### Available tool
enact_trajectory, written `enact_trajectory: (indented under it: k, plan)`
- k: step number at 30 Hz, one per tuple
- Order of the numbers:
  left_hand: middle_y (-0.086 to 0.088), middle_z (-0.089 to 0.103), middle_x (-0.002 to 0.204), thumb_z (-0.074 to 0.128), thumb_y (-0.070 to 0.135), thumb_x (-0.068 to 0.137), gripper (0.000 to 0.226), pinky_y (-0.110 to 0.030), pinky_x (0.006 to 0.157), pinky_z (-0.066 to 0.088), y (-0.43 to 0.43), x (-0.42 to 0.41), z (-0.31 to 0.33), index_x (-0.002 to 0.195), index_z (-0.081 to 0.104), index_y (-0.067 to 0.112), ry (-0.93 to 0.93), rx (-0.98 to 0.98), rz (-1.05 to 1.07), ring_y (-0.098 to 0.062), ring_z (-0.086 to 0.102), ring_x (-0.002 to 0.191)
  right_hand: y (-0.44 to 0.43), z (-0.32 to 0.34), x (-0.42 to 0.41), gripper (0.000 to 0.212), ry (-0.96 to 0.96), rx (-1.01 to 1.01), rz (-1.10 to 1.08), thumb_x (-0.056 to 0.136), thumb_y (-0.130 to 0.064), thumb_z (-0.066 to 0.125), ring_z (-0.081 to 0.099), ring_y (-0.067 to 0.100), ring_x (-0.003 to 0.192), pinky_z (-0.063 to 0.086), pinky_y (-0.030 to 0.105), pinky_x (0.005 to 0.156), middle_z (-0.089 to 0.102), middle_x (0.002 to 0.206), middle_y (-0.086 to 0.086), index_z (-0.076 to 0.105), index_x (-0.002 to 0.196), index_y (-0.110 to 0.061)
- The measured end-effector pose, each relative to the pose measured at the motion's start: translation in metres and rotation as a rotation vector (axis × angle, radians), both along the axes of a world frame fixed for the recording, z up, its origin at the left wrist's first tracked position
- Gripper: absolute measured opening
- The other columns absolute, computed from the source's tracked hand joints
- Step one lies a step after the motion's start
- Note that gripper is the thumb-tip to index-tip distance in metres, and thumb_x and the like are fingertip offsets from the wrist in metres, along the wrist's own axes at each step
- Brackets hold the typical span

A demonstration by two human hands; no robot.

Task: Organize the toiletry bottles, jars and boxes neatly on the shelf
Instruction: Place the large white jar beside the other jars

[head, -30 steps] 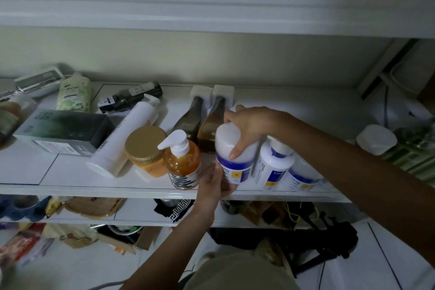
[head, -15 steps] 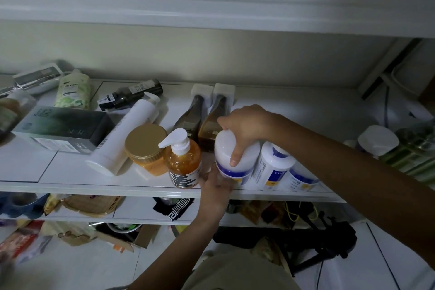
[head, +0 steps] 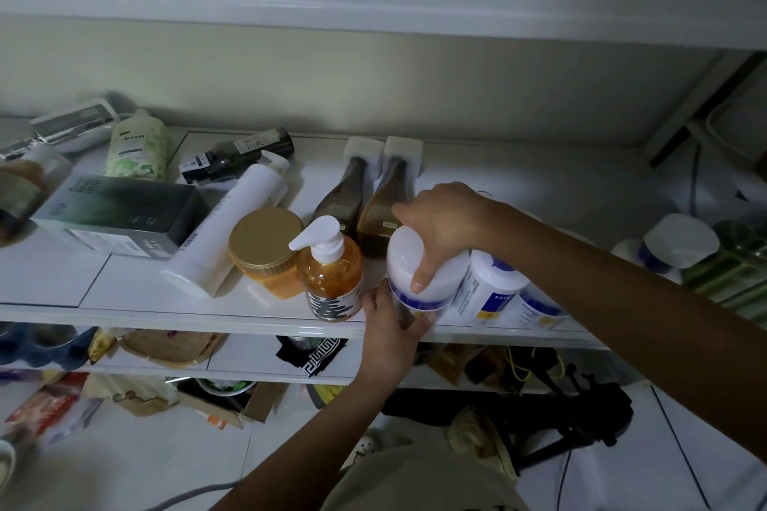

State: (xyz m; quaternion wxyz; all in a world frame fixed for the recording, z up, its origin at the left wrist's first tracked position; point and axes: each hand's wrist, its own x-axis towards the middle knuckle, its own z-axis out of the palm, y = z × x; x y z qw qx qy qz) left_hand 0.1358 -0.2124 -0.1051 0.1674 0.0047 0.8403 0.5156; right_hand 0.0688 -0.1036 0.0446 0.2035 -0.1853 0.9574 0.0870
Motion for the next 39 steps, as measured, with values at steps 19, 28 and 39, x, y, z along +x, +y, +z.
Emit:
enact_trajectory:
  k: [19,28,39]
  plan:
    - [0.001,0.044,0.128,0.071,0.028,0.082,0.059,-0.030,0.095,0.047,-0.010,-0.006,-0.006,0.132,0.041,0.020,0.121,-0.035,-0.038,-0.017,0.051,0.113,-0.007,0.006,-0.004,0.079,-0.021,0.042,0.004,0.062,-0.065,0.072,0.046,0.015,0.083,0.033,0.026,0.063,0.048,0.092,-0.002,0.048,0.118,-0.015]
    - [0.006,0.060,0.100,0.063,0.002,0.085,0.027,-0.011,0.077,0.048,-0.042,-0.013,-0.005,0.111,0.062,0.008,0.188,-0.127,-0.230,-0.002,0.056,0.086,-0.017,0.006,0.012,0.072,0.059,0.070,-0.077,0.071,-0.061,0.067,0.045,0.020,0.096,0.033,0.034,0.082,0.050,0.122,0.006,0.047,0.123,-0.014]
    - [-0.014,0.065,0.097,0.047,-0.020,0.084,0.032,-0.013,0.073,0.047,-0.124,-0.034,0.014,0.107,0.066,-0.008,0.014,0.128,-0.351,-0.008,0.060,0.081,-0.071,-0.048,0.057,0.091,0.246,-1.017,-0.614,0.078,-0.024,0.073,0.027,0.011,0.139,0.028,0.028,0.109,0.025,0.153,-0.006,0.015,0.148,-0.027]
